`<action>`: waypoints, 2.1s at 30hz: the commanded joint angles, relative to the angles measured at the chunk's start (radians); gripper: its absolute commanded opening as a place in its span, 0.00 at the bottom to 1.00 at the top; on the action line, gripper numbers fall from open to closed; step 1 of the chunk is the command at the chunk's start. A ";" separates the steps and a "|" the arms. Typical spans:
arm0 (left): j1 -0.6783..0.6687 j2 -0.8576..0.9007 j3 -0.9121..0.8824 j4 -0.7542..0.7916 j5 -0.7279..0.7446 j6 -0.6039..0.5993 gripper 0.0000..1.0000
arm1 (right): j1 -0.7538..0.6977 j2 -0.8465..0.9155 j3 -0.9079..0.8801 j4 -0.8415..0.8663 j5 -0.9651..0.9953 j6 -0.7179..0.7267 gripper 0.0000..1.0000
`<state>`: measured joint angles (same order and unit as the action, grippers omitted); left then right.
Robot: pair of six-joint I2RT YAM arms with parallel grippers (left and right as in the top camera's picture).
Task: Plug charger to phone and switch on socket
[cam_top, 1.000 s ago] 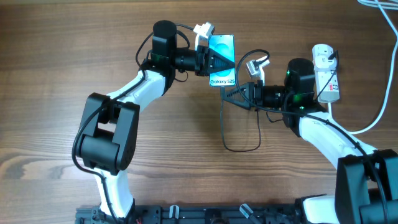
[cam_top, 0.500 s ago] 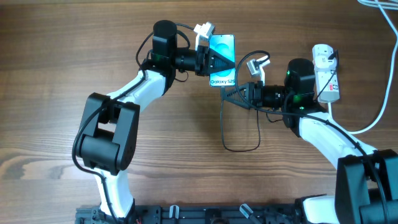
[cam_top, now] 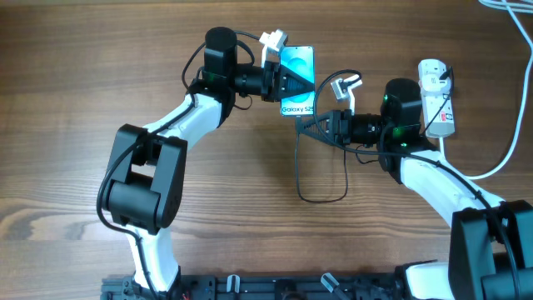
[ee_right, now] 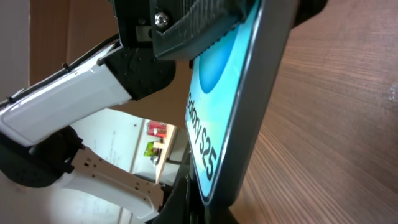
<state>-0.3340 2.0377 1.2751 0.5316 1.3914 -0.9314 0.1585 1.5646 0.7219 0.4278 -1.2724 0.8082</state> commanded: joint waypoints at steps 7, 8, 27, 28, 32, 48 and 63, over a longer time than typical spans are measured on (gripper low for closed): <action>-0.085 0.006 -0.005 -0.013 0.186 0.000 0.04 | -0.016 -0.013 0.024 0.032 0.278 -0.046 0.04; -0.085 0.006 -0.005 -0.013 0.186 0.000 0.04 | -0.016 -0.013 0.024 0.032 0.278 -0.046 0.06; -0.076 0.006 -0.005 -0.013 0.159 0.000 0.04 | -0.017 -0.013 0.024 0.043 0.192 -0.031 0.46; -0.072 0.006 -0.005 -0.013 0.151 -0.004 0.04 | -0.018 -0.013 0.024 0.043 0.181 -0.032 0.47; -0.048 0.006 -0.005 -0.025 0.122 -0.004 0.04 | -0.039 -0.013 0.024 0.044 0.114 -0.039 0.52; 0.092 0.006 -0.005 -0.111 0.100 -0.003 0.04 | -0.106 -0.206 0.024 -0.061 0.034 -0.123 0.99; 0.151 0.006 -0.005 -0.780 -0.292 0.498 0.04 | -0.106 -0.289 0.024 -0.547 0.309 -0.411 1.00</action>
<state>-0.1688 2.0449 1.2675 -0.1093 1.2648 -0.7227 0.0551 1.2991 0.7372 -0.1139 -1.0058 0.4664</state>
